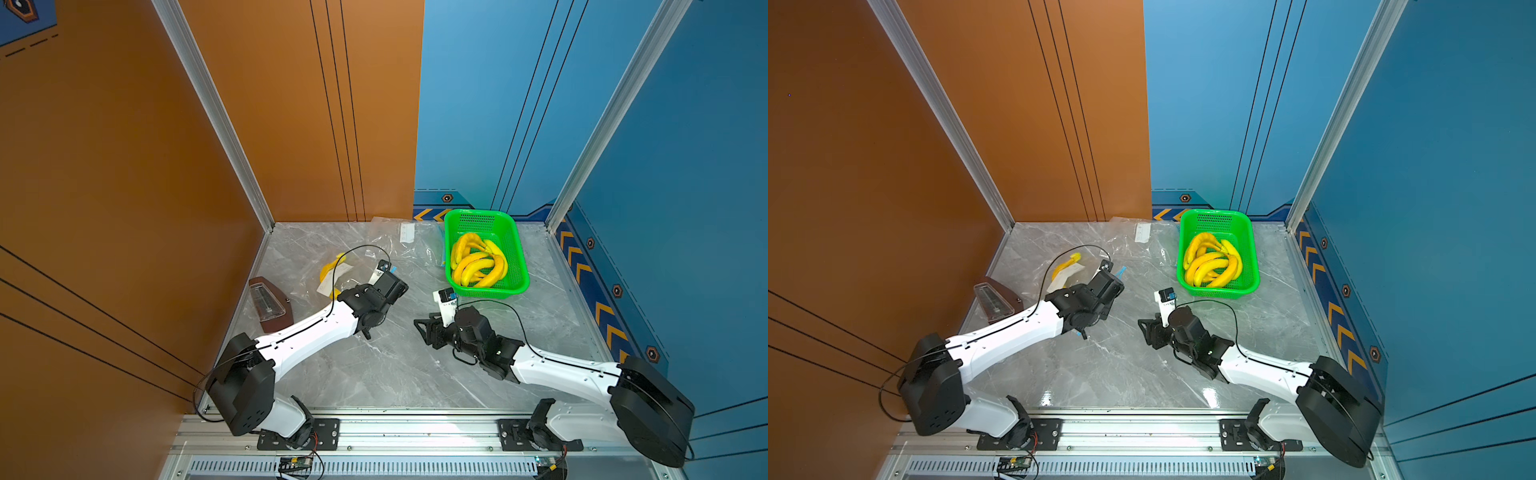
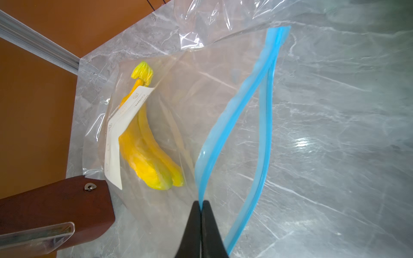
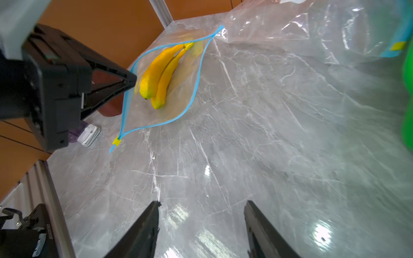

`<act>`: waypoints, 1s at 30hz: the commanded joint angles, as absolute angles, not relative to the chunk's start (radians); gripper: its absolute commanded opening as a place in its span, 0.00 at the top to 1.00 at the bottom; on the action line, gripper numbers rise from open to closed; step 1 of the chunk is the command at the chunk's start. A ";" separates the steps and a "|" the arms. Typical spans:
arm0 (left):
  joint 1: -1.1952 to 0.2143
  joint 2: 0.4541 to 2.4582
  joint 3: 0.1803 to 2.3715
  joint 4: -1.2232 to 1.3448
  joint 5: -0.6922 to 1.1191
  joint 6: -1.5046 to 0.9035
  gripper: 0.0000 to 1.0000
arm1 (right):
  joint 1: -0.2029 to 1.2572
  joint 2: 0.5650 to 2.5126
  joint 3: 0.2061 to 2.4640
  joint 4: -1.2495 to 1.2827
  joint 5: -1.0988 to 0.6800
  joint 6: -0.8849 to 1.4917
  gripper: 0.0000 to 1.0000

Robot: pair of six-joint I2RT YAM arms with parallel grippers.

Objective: Open the zip-top bag and take out the banana
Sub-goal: Pick up the banana from the zipper food storage bag.

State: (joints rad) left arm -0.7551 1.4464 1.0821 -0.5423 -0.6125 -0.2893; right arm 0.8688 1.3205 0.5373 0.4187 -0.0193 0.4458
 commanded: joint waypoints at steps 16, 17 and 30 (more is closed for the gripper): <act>-0.837 1.297 1.041 -0.520 -0.385 -0.361 1.00 | 0.887 1.579 0.732 0.595 -0.167 0.294 0.49; -0.840 1.284 1.037 -0.517 -0.384 -0.366 1.00 | 0.877 1.603 0.735 0.607 -0.172 0.299 0.50; -0.863 1.251 1.000 -0.478 -0.316 -0.407 1.00 | 0.877 1.761 0.814 0.760 -0.246 0.384 0.51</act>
